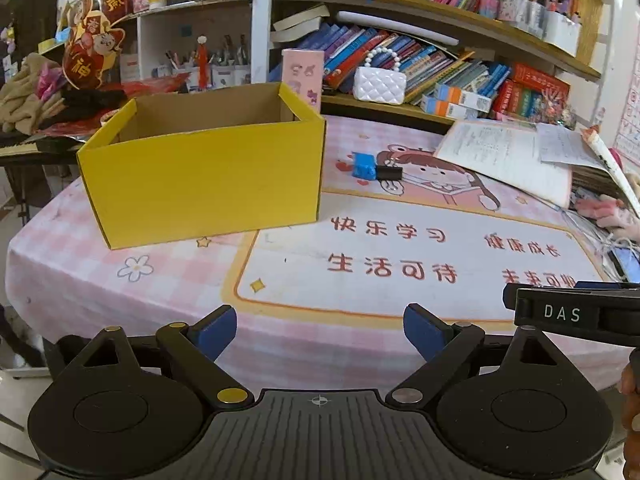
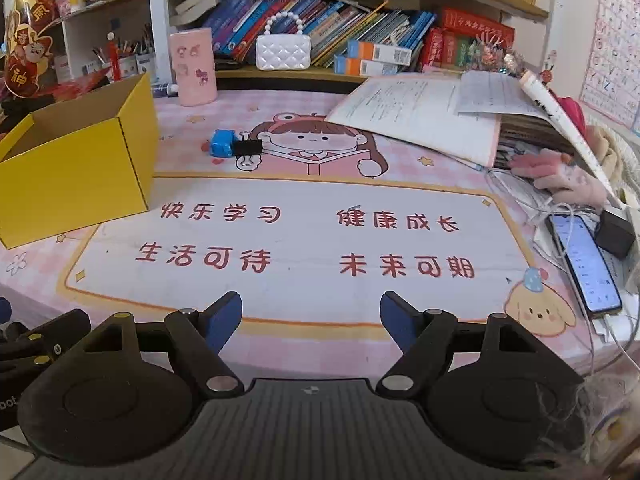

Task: Organize objects
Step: 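Move both open tools toward the blue block with the black binder clip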

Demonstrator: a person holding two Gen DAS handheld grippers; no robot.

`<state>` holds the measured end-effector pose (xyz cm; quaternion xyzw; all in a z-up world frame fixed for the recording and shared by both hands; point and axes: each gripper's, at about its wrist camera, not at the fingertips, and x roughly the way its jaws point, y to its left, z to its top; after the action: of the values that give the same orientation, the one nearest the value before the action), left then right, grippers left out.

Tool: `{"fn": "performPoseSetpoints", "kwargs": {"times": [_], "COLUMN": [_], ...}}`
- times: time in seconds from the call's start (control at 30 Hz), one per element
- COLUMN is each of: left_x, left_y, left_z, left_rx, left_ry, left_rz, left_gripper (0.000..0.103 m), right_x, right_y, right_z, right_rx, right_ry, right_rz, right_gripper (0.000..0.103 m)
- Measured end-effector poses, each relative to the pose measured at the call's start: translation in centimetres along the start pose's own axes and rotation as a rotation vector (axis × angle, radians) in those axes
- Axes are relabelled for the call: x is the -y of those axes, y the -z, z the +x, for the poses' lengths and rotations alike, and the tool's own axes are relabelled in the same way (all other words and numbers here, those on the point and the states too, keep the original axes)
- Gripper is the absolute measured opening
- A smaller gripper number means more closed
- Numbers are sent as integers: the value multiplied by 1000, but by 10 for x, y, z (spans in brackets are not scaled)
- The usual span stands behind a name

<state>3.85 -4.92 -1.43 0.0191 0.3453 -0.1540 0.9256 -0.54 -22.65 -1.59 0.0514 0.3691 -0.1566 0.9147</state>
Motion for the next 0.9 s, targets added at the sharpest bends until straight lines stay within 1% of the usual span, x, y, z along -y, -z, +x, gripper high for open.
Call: {"fn": "performPoseSetpoints", "kwargs": {"times": [0.13, 0.3, 0.53, 0.7, 0.9], "left_x": [4, 13, 24, 36, 45], "left_y": [-9, -23, -44, -56, -62], "left_z": [13, 27, 51, 65, 76], "left_rx": [-7, 1, 8, 14, 12], "left_ry": [-26, -58, -114, -140, -173], "left_rz": [-34, -45, -86, -92, -91], "left_gripper": [93, 93, 93, 93, 93], "right_x": [-1, 2, 12, 21, 28], "right_y": [-15, -37, -64, -81, -107], "right_z": [13, 32, 64, 85, 114], "right_rx": [5, 18, -1, 13, 14], "right_ry": [-33, -82, -132, -169, -235], "right_rz": [-41, -81, -100, -132, -157], "right_gripper": [75, 74, 74, 73, 71]}}
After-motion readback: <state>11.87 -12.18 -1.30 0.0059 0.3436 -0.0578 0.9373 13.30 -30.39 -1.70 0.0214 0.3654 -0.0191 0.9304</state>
